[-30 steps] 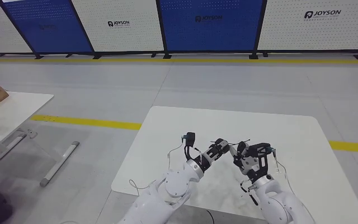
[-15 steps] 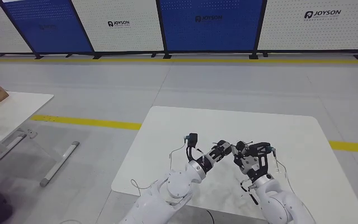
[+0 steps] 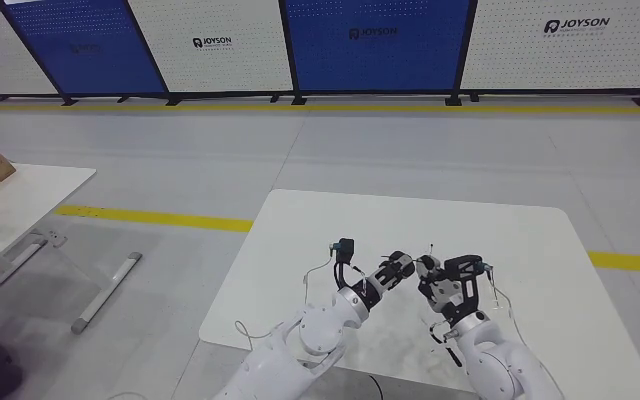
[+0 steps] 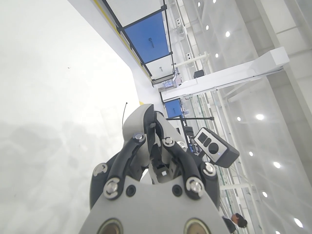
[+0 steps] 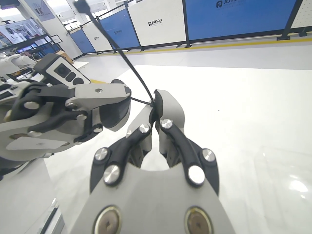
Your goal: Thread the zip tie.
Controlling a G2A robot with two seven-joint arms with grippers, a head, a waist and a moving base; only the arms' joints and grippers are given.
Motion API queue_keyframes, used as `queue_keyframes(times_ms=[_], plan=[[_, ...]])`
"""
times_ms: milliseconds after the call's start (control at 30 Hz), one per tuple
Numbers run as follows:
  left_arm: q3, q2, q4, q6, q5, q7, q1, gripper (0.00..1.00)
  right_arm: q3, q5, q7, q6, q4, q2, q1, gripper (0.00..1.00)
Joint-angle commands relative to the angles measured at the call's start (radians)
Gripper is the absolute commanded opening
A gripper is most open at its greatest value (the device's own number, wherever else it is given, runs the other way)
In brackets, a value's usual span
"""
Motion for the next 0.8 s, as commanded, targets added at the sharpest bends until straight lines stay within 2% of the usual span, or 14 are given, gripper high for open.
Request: queue_keyframes(times_ms=[0,767], plan=[[-0.001,0.0,-0.003,-0.004,0.0,0.0,0.002,0.0,-0.001,-0.001,0.005,-0.002,-0.001,0.0,-0.001,0.0],[-0.025,0.005,-0.031,-0.051,-0.01,-0.015,0.029,0.0,-0.021,-0.008,0.047,-0.021,0.028,0.001,0.016,0.0]])
